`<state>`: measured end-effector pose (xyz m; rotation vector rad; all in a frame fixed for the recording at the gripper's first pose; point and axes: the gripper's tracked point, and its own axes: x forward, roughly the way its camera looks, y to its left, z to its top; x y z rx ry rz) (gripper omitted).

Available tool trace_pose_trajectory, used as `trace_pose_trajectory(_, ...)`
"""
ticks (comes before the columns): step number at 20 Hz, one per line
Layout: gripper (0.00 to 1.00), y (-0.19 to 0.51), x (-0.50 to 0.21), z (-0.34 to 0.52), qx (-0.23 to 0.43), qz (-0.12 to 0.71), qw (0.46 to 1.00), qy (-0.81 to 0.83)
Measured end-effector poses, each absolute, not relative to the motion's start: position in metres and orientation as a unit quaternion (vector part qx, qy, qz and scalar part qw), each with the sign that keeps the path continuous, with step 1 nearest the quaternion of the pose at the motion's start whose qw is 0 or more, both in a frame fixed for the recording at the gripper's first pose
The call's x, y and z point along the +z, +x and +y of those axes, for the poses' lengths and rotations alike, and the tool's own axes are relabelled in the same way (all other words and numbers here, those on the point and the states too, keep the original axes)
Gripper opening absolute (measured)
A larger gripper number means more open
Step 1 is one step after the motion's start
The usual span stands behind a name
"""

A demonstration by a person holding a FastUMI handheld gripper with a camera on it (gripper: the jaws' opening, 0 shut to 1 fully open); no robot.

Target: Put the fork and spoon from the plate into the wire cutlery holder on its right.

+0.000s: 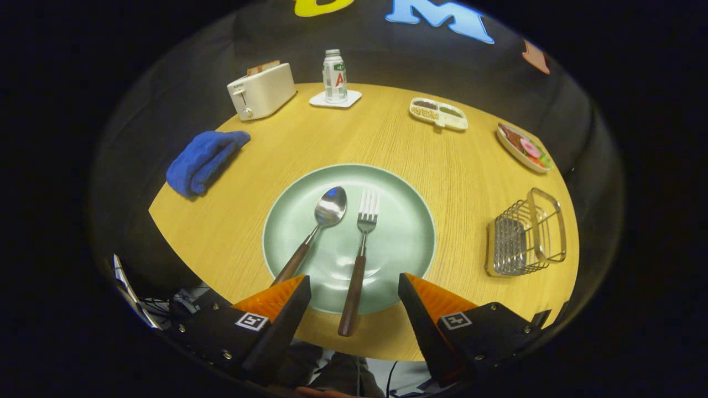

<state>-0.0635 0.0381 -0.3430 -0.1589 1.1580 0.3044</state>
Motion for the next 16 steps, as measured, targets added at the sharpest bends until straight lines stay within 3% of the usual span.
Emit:
trace_pose_trajectory(3, 0.97, -0.061, -0.350, 0.036, 0.142, 0.555, 0.815, -0.086)
trace_pose_trajectory(6, 0.84, -0.059, -0.361, 0.029, 0.126, 0.574, 0.801, -0.110)
trace_pose_trajectory(9, 0.26, -0.069, -0.380, 0.022, 0.122, 0.624, 0.758, -0.145)
trace_pose_trajectory(11, 0.15, -0.065, -0.374, 0.024, 0.114, 0.637, 0.750, -0.136)
trace_pose_trajectory(14, 0.15, -0.065, -0.371, 0.019, 0.106, 0.653, 0.740, -0.121)
trace_pose_trajectory(15, 0.01, -0.064, -0.373, 0.021, 0.111, 0.660, 0.733, -0.123)
trace_pose_trajectory(16, 0.01, -0.061, -0.371, 0.021, 0.114, 0.662, 0.730, -0.128)
